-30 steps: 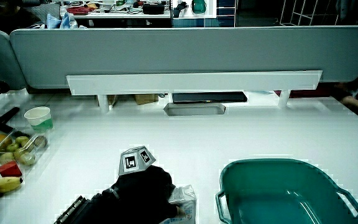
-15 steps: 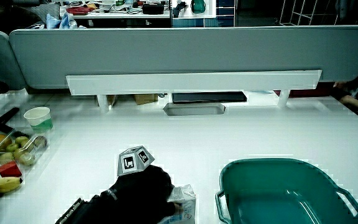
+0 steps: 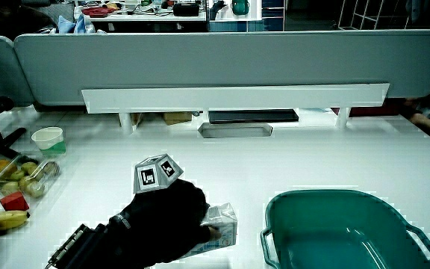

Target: Pick milk from desk

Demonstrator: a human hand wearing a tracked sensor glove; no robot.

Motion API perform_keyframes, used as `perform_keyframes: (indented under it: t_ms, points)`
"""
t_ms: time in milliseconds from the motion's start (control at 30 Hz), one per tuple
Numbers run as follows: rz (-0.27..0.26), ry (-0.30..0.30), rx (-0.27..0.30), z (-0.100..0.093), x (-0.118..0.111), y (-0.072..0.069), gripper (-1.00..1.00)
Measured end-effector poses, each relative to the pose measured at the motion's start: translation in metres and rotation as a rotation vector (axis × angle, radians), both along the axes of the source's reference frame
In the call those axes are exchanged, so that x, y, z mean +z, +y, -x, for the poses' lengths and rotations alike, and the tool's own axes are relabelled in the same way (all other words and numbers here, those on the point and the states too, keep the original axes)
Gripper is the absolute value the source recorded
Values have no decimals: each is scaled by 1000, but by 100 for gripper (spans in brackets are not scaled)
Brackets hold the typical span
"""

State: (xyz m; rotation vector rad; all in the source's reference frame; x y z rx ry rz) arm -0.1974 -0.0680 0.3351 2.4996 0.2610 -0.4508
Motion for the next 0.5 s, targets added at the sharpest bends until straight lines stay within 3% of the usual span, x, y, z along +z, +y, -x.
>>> perform_keyframes:
  t_ms: [100,167,200,233,267,300,367,400,433,467,500]
  points:
    - [-11,34,13,-9,-12,1,100]
    - [31,54,-27,-14,-14,1,100]
    - [16,96,-18,-18,-15,0,100]
    - [2,81,4,-23,-20,0,100]
    - [28,116,-30,-25,-18,0,100]
    - [29,79,-34,-28,-16,-2,100]
    - [41,129,-44,-39,-20,-2,100]
    - [5,133,44,-47,-27,-4,100]
    - [-46,79,84,-52,-28,-5,100]
    - [15,246,70,-59,-30,-4,100]
    - [-114,192,134,-64,-34,-5,100]
